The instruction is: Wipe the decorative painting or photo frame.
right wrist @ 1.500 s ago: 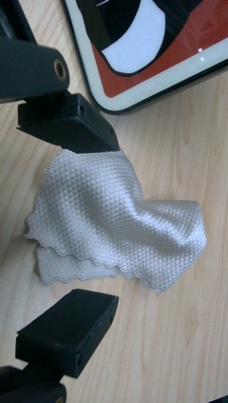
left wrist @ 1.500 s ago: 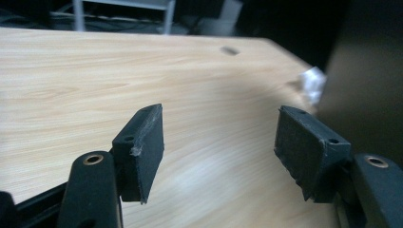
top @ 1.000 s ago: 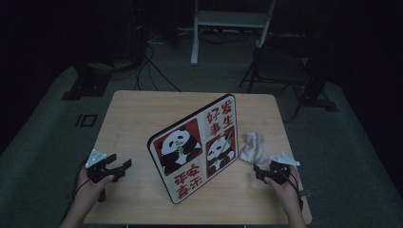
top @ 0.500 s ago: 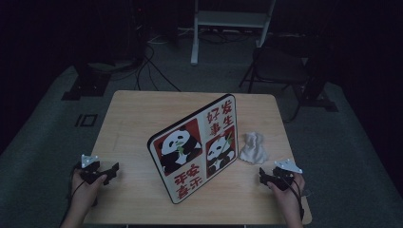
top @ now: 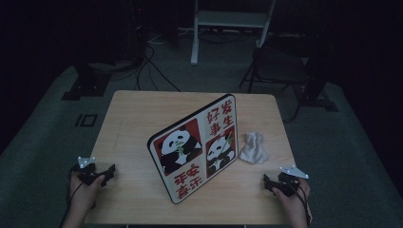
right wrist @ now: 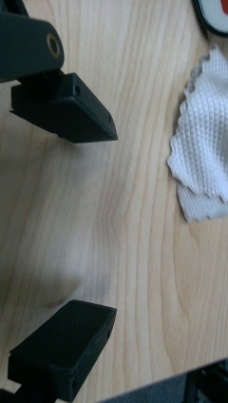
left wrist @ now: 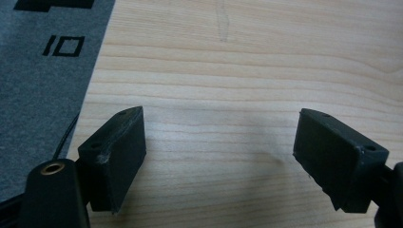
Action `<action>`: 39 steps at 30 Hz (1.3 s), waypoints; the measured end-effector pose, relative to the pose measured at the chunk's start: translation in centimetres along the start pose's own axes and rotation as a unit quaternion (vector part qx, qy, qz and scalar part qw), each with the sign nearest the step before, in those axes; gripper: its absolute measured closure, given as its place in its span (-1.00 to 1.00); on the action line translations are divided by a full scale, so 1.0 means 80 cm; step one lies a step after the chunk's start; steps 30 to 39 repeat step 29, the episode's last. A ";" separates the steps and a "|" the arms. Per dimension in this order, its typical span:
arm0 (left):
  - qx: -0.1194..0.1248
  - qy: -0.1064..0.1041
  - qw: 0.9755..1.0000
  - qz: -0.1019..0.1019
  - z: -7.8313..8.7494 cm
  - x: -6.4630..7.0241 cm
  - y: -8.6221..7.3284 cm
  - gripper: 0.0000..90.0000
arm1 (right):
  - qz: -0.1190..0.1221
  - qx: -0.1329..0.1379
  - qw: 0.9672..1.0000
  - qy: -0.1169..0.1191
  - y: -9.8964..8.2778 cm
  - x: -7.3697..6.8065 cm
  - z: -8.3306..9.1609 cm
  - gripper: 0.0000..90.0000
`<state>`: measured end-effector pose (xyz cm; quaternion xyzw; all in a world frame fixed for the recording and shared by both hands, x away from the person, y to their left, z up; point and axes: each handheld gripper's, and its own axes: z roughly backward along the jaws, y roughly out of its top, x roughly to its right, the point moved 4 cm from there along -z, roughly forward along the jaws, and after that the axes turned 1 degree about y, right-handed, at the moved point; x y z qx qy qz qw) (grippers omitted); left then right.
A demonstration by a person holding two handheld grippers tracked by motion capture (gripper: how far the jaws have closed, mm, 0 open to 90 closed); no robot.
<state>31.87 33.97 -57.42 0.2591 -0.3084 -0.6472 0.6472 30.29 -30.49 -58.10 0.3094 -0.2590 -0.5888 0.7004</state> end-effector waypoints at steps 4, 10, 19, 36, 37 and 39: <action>-0.007 0.012 1.000 -0.021 -0.001 0.004 -0.001 -0.58 | 0.006 -0.004 1.000 0.014 0.001 -0.004 -0.002 -0.69; -0.015 0.025 0.999 -0.038 -0.002 0.010 -0.002 -0.62 | 0.006 -0.006 1.000 0.025 0.001 -0.004 -0.003 -0.71; -0.016 0.027 0.999 -0.035 -0.004 0.012 0.000 -0.66 | 0.007 -0.008 1.000 0.028 0.001 -0.004 -0.003 -0.73; -0.016 0.026 0.999 -0.035 -0.005 0.012 0.000 -0.67 | 0.008 -0.008 1.000 0.028 0.001 -0.004 -0.004 -0.73; -0.016 0.026 0.999 -0.035 -0.005 0.012 0.000 -0.67 | 0.008 -0.008 1.000 0.028 0.001 -0.004 -0.004 -0.73; -0.016 0.026 0.999 -0.035 -0.005 0.012 0.000 -0.67 | 0.008 -0.008 1.000 0.028 0.001 -0.004 -0.004 -0.73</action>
